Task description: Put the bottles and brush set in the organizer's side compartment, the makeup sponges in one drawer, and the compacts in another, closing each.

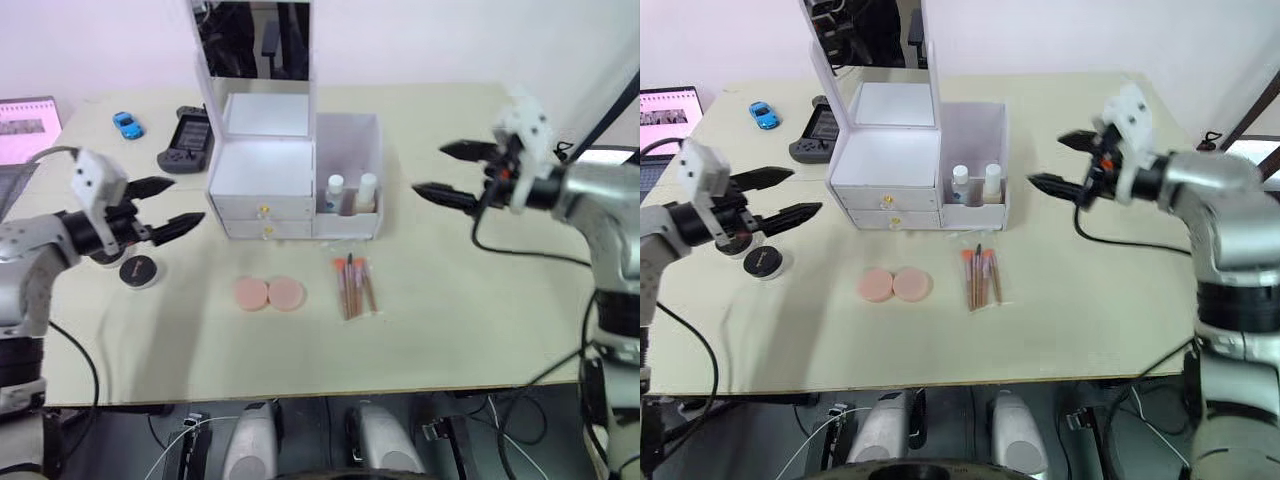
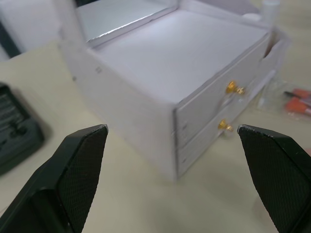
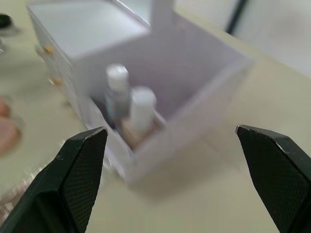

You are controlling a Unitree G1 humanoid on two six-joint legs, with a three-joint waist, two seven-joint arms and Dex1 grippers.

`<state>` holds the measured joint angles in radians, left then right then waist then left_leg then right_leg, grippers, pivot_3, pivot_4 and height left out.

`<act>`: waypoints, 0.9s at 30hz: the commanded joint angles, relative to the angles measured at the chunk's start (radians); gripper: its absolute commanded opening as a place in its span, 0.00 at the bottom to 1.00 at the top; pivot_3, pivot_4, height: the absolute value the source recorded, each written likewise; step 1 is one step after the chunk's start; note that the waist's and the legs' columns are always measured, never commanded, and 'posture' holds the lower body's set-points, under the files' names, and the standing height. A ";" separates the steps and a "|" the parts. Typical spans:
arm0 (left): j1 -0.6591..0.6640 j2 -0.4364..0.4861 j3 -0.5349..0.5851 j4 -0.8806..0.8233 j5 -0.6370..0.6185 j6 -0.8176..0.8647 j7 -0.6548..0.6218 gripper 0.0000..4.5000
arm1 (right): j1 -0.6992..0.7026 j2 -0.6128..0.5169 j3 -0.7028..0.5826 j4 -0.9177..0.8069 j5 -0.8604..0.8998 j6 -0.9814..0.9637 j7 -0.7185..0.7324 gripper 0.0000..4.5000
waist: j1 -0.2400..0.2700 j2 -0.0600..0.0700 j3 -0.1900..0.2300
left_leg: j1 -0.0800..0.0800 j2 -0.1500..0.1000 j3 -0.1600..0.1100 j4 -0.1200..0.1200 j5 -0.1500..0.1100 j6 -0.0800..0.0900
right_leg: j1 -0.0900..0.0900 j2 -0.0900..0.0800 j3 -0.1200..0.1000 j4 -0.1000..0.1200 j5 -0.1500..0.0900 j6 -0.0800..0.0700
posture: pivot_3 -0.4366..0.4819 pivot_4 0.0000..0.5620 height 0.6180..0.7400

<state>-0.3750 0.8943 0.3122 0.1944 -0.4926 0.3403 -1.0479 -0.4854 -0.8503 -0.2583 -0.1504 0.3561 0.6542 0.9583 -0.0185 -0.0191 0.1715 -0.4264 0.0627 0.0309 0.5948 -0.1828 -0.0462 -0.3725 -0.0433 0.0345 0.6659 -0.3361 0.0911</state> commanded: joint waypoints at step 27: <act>0.095 0.076 0.160 0.176 -0.044 -0.102 -0.038 1.00 | 0.525 -0.012 -0.409 -0.284 0.218 0.084 -0.144 0.99 | 0.001 -0.005 -0.003 | 0.003 0.004 0.007 0.000 0.000 -0.001 | 0.001 -0.003 0.008 -0.001 0.000 -0.002 | 0.48 0.27 1.00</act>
<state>-0.2849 0.9610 0.4808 0.4940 -0.4821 0.1752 -1.0606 0.0545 -0.8369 -0.6724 -0.3782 0.5350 0.7283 0.7972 -0.0179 -0.0243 0.1681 -0.4232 0.0666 0.0384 0.5952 -0.1829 -0.0468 -0.3715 -0.0461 0.0421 0.6649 -0.3360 0.0894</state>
